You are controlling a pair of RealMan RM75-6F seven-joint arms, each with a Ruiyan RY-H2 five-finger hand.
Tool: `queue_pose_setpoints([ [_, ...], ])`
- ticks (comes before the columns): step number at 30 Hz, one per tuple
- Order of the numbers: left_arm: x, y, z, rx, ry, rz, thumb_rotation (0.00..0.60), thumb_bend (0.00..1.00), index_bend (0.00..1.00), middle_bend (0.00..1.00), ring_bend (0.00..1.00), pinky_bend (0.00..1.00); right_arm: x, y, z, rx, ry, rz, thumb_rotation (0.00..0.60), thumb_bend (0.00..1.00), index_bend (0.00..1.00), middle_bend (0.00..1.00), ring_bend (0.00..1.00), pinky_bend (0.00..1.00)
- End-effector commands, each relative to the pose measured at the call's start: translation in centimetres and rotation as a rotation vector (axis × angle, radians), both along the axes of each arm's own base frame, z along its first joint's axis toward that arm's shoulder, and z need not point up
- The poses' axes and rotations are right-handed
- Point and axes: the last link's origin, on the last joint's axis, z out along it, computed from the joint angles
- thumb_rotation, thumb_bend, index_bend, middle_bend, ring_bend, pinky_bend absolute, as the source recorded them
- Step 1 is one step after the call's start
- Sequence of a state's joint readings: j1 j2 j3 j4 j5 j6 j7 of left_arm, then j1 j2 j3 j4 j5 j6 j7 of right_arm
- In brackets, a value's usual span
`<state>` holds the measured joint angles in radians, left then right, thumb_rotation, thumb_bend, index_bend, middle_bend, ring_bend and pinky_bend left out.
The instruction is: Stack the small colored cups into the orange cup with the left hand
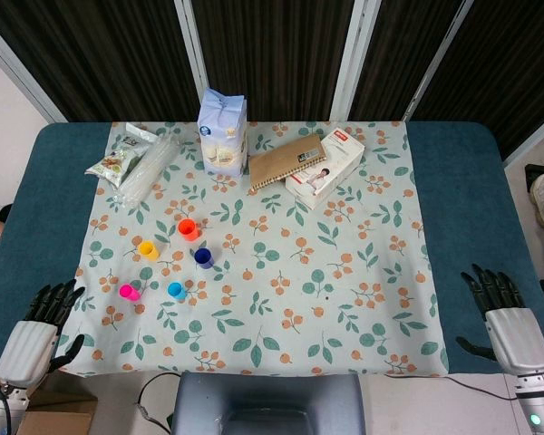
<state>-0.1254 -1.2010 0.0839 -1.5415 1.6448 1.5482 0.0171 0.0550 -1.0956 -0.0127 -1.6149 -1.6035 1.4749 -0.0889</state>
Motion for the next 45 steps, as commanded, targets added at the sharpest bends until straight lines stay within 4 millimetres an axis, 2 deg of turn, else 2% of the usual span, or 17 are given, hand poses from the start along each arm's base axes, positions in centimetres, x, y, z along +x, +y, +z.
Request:
queue_pose_setpoints([
  [1,0.5,0.0,-0.5,-0.008,-0.023,-0.015,0.600,0.39,0.00,0.00,0.00,0.05,0.0,-0.1,-0.1,0.005,-0.005,-0.001,0.600,0.13,0.00,0.00,0.00,0.00],
  [3,0.9,0.3,-1.3,-0.011,-0.054,-0.025,0.600,0.39,0.00,0.00,0.00,0.09,0.0,-0.2,-0.1,0.002,-0.007,0.000,0.600,0.13,0.00,0.00,0.00,0.00],
  [4,1.5,0.7,-1.9,-0.013,-0.077,-0.044,0.600,0.39,0.00,0.01,0.01,0.14,0.0,-0.2,-0.1,0.003,-0.007,-0.002,0.600,0.13,0.00,0.00,0.00,0.00],
  [5,2.1,1.2,-2.3,-0.011,-0.088,-0.068,0.600,0.39,0.00,0.04,0.04,0.23,0.0,-0.2,-0.1,0.004,-0.010,-0.003,0.600,0.13,0.00,0.00,0.00,0.00],
  [6,2.9,1.9,-2.8,-0.010,-0.105,-0.094,0.600,0.39,0.00,0.11,0.13,0.38,0.1,-0.2,-0.1,0.006,-0.010,-0.002,0.600,0.13,0.00,0.00,0.00,0.00],
  [8,5.2,4.0,-3.8,0.009,-0.164,-0.149,0.600,0.39,0.00,0.35,0.45,0.76,0.1,-0.3,-0.3,0.014,-0.006,0.000,0.600,0.13,0.00,0.00,0.00,0.00],
  [9,6.4,5.5,-4.4,0.014,-0.194,-0.157,0.600,0.39,0.00,0.53,0.65,0.91,0.1,-0.3,-0.4,0.019,-0.007,0.001,0.600,0.13,0.00,0.00,0.00,0.00],
  [10,7.2,6.5,-4.9,0.009,-0.208,-0.156,0.600,0.39,0.02,0.74,0.86,0.99,0.2,-0.3,-0.4,0.021,-0.009,0.003,0.600,0.13,0.00,0.00,0.00,0.00],
  [12,8.8,8.4,-5.8,-0.016,-0.205,-0.139,0.600,0.40,0.05,0.92,0.99,1.00,0.2,-0.4,-0.4,0.021,-0.010,0.007,0.600,0.13,0.00,0.00,0.00,0.00],
  [13,9.8,9.4,-6.3,-0.027,-0.182,-0.138,0.600,0.40,0.07,0.96,1.00,1.00,0.2,-0.4,-0.4,0.022,-0.011,0.007,0.600,0.13,0.00,0.00,0.00,0.00],
  [16,12.1,11.7,-7.8,-0.041,-0.151,-0.121,0.600,0.40,0.11,0.99,1.00,1.00,0.2,-0.6,-0.3,0.015,-0.013,-0.001,0.600,0.13,0.00,0.00,0.00,0.00],
  [20,13.5,13.8,-9.8,-0.086,-0.114,-0.072,0.600,0.40,0.19,1.00,1.00,1.00,0.1,-0.8,-0.3,0.011,-0.012,-0.008,0.600,0.13,0.00,0.00,0.00,0.00],
  [23,13.7,15.0,-11.1,-0.081,-0.084,-0.038,0.600,0.40,0.23,1.00,1.00,1.00,0.0,-0.9,-0.2,0.013,-0.016,-0.012,0.600,0.13,0.00,0.00,0.00,0.00],
  [29,13.4,16.8,-13.1,-0.086,-0.057,0.032,0.600,0.40,0.25,1.00,1.00,1.00,-0.1,-0.9,0.7,-0.011,-0.040,-0.022,0.600,0.13,0.00,0.00,0.00,0.00],
  [33,12.9,17.4,-14.2,-0.096,-0.015,0.058,0.600,0.39,0.25,1.00,1.00,1.00,-0.2,-0.7,1.1,-0.025,-0.048,-0.020,0.600,0.13,0.00,0.00,0.00,0.00],
  [38,12.4,17.4,-14.6,-0.104,0.015,0.072,0.600,0.39,0.24,1.00,1.00,1.00,-0.3,-0.6,1.3,-0.027,-0.054,-0.021,0.600,0.13,0.00,0.00,0.00,0.00],
  [45,12.6,17.4,-15.4,-0.119,0.018,0.066,0.600,0.39,0.24,1.00,1.00,1.00,-0.2,-0.5,1.4,-0.022,-0.056,-0.016,0.600,0.13,0.00,0.00,0.00,0.00],
])
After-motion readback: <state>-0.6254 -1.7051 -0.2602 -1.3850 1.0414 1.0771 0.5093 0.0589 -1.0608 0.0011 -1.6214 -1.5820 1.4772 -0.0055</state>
